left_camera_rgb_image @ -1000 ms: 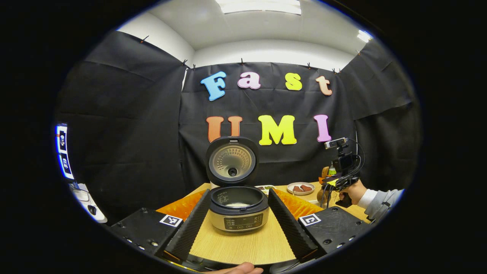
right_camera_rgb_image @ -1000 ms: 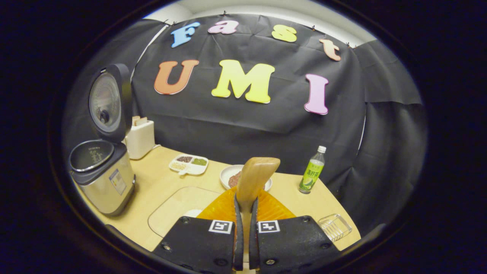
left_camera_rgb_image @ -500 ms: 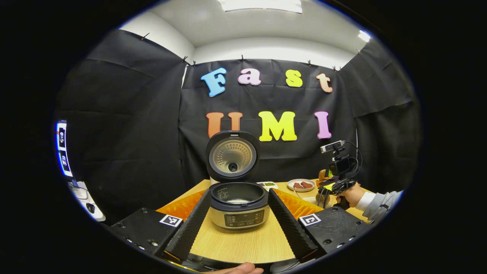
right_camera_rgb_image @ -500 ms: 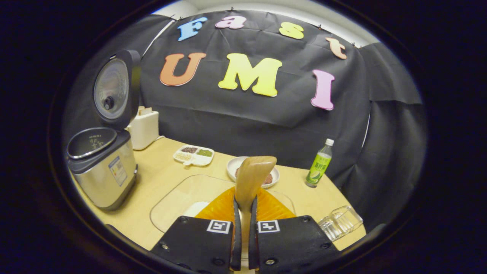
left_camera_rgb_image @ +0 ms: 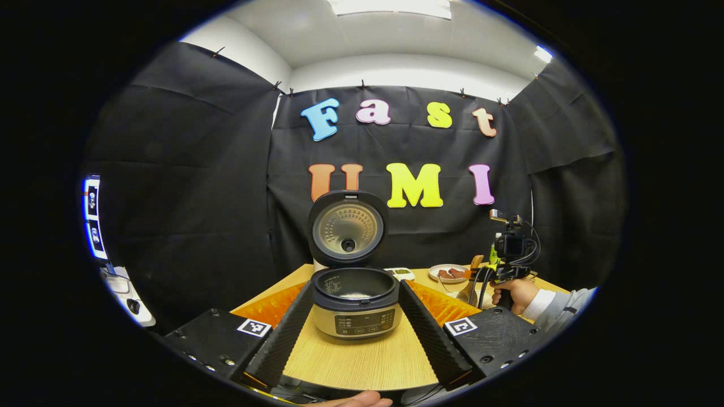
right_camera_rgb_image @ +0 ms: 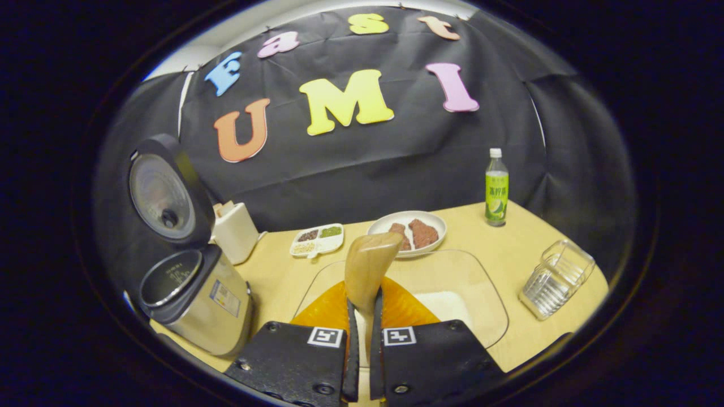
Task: Close the left gripper, press the button to open the rice cooker; take a wooden spoon from the chopstick holder with the right hand, scoop a spoonful of rice and pour it into the rice cooker, then put the wooden spoon back into the chopstick holder.
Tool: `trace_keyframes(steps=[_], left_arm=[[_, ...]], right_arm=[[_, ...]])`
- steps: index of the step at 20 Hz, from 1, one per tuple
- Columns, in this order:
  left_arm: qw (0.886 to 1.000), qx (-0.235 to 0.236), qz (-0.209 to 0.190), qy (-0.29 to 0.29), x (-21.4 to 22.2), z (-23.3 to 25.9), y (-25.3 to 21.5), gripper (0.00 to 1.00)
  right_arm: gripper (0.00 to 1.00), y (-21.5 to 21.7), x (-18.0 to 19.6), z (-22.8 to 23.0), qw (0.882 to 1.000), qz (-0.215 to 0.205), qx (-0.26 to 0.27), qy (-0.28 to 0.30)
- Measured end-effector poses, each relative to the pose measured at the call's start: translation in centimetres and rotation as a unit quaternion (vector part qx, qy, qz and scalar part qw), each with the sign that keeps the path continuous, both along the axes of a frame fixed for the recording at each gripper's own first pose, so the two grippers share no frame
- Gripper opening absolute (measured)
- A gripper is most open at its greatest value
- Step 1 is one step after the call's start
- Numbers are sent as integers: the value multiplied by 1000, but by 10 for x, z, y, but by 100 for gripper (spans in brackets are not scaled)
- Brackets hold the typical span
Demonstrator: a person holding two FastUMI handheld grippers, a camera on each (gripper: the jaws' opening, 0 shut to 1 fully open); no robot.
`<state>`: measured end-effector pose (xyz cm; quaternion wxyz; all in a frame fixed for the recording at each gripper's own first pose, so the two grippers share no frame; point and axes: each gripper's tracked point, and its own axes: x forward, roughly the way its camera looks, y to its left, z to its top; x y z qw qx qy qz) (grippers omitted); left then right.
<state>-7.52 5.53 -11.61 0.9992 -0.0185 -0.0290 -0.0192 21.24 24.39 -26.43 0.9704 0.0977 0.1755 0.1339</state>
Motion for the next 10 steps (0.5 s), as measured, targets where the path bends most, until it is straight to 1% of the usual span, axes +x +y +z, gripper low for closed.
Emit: trace_keyframes(steps=[2, 4, 5, 8, 10], left_arm=[[1000, 4, 3, -5, -1, 4, 2, 96], [1000, -1, 1, -5, -1, 3, 3, 96], [1000, -3, 0, -4, 0, 2, 3, 96], [1000, -2, 7, -3, 0, 2, 9, 96], [1000, -5, 9, -3, -1, 3, 10, 96]], right_arm=[[13, -9, 5, 0, 998, -15, 59, 32], [13, -14, 8, -1, 991, -20, 120, 59], [12, -16, 10, -2, 985, -21, 152, 72], [13, -29, 17, -9, 966, -36, 233, 109], [13, -37, 19, -9, 946, -41, 296, 129]])
